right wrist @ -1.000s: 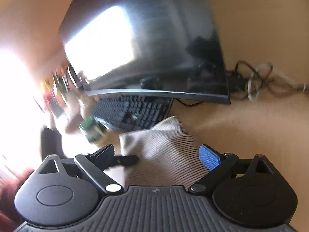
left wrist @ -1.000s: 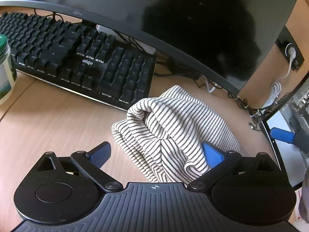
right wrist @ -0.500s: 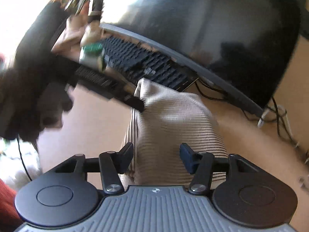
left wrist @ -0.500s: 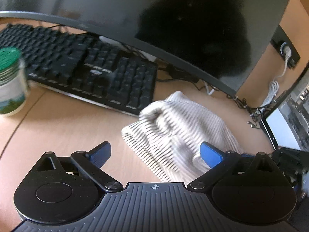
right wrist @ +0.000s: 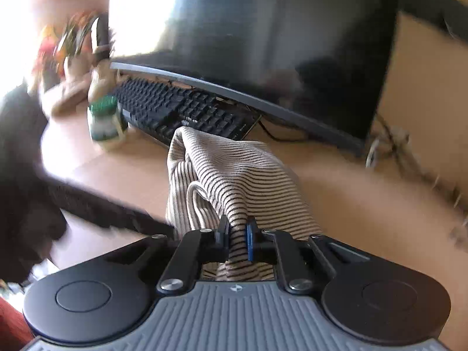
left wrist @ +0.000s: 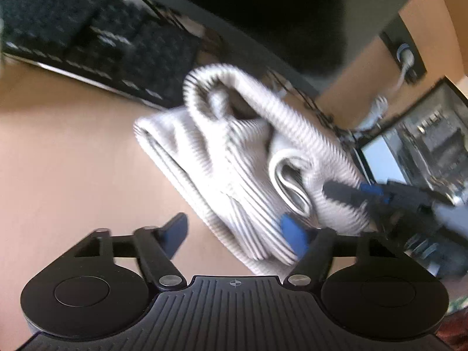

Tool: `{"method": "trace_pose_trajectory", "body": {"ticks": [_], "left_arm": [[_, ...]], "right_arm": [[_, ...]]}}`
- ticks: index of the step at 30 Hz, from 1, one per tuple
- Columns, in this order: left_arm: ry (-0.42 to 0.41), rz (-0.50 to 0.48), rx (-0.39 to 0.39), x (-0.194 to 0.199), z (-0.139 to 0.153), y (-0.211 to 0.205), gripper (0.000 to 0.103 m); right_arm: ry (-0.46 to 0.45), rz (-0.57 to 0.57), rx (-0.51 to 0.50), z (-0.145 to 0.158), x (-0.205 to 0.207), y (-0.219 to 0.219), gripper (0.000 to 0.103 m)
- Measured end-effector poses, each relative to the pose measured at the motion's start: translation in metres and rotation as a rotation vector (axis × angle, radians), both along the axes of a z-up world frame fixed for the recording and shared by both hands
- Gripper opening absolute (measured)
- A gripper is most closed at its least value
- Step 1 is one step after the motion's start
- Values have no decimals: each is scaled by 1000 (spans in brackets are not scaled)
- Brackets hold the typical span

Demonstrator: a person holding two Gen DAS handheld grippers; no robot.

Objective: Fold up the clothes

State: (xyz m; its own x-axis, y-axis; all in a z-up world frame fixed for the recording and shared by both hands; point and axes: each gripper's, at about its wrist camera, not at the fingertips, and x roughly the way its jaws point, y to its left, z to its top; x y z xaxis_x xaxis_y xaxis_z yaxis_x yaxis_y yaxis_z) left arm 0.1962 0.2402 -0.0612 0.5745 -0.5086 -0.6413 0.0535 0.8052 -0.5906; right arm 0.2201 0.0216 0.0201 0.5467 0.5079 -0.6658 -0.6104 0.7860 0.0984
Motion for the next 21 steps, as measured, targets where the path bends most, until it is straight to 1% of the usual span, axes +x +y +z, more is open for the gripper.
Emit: {"method": "trace_pose_trajectory", "body": {"ticks": [1, 3, 4, 5, 8, 9, 11, 12, 13, 14, 16, 17, 19, 21], "left_arm": [[4, -18, -15, 0, -3, -3, 64], [8, -35, -24, 2, -8, -7, 65], [3, -43, -22, 3, -8, -8, 67], [-6, -50, -18, 3, -8, -9, 67], [-16, -72, 7, -1, -9, -10, 66], [-19, -80, 21, -4, -9, -11, 67], [-10, -87, 20, -8, -8, -8, 69], [-5, -79, 21, -10, -6, -4, 75], [-1, -68, 26, -12, -3, 0, 80], [-3, -59, 40, -15, 0, 5, 81], [-8, -14, 58, -21, 8, 20, 87], [-11, 12, 66, -24, 12, 28, 88], [-27, 82, 29, -26, 22, 45, 88], [-63, 105, 6, -22, 33, 53, 89]], "right_arm": [[30, 3, 70, 9, -1, 0, 10], [47, 55, 156, 27, -4, 12, 10], [84, 72, 183, 25, -2, 17, 10], [120, 82, 199, 21, 1, 22, 10], [229, 62, 174, -17, 15, 32, 11], [270, 48, 186, -28, 19, 31, 12], [330, 33, 223, -43, 27, 26, 11], [332, 27, 234, -45, 27, 24, 11], [322, 25, 229, -44, 24, 24, 11], [296, 32, 205, -43, 21, 27, 11], [218, 50, 137, -40, 12, 36, 11], [181, 61, 99, -40, 6, 41, 11], [88, 92, 17, -44, -10, 53, 12], [-3, 128, -64, -47, -28, 64, 20]]}}
